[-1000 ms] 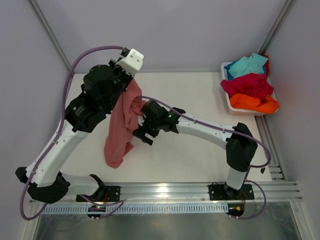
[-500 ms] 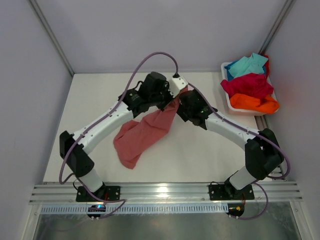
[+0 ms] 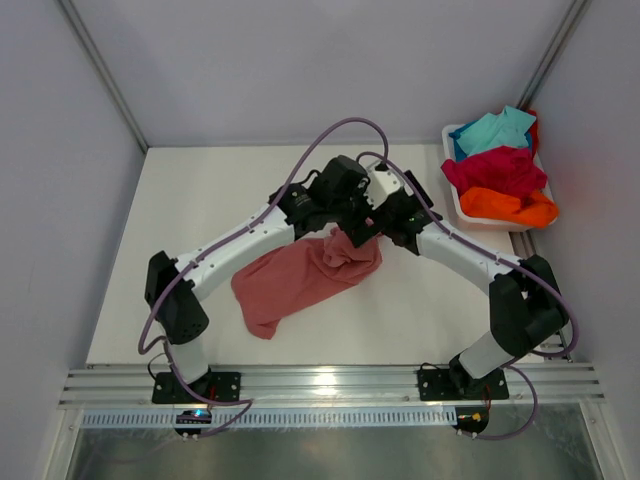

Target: Fold and stack the t-shirts

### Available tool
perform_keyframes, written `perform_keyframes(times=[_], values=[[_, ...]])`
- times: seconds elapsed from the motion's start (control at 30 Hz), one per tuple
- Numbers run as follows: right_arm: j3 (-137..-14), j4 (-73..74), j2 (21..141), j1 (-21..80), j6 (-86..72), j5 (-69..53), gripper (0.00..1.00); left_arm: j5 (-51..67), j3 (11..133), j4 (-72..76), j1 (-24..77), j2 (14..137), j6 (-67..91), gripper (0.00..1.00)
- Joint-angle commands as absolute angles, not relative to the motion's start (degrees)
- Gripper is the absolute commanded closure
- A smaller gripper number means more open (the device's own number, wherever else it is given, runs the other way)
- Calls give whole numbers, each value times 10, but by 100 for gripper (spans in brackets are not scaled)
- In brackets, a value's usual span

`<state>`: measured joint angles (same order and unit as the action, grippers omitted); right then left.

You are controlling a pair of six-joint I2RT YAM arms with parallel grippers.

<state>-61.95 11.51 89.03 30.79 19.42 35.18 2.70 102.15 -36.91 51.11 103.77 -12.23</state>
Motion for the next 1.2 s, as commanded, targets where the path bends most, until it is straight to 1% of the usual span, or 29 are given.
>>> perform_keyframes(times=[0.0,0.07,0.2,0.37,0.43,0.57,0.63,0.67,0.7,0.77,0.8,0.87,0.9,1.0,1.03,1.07,1.1,1.17], values=[[-676,63,888,332,199,386,2,-85,988,-359,522,1011,-131,1],[-684,67,895,332,197,398,2,-108,982,-365,520,993,-143,1],[-709,88,899,331,178,383,2,-127,976,-382,492,944,-124,1],[-730,144,887,330,149,258,1,-234,944,-365,461,895,-106,1],[-730,149,886,330,148,242,1,-243,923,-352,433,866,-97,1],[-730,160,891,330,156,236,1,-257,918,-358,386,835,-78,1],[-729,175,888,330,164,179,1,-262,922,-377,362,828,-70,1],[-729,194,881,330,167,153,1,-242,918,-382,342,819,-67,1],[-729,206,876,330,174,88,1,-230,913,-388,331,814,-62,1],[-731,249,864,330,204,5,1,-190,876,-388,296,798,-58,1],[-730,263,860,331,213,-77,1,-152,859,-383,285,793,-61,1],[-730,294,852,330,231,-138,1,-117,809,-372,255,788,-66,1],[-734,320,851,331,238,-189,1,-77,789,-376,237,794,-65,1],[-738,359,857,331,272,-256,1,-27,769,-382,208,824,-66,1],[-740,376,860,331,276,-278,2,21,763,-381,199,832,-67,1],[-737,381,862,331,277,-281,2,43,752,-377,174,840,-69,1],[-736,387,867,331,281,-282,2,92,747,-374,162,857,-69,1],[-724,390,870,331,283,-276,2,133,738,-367,126,875,-69,1]])
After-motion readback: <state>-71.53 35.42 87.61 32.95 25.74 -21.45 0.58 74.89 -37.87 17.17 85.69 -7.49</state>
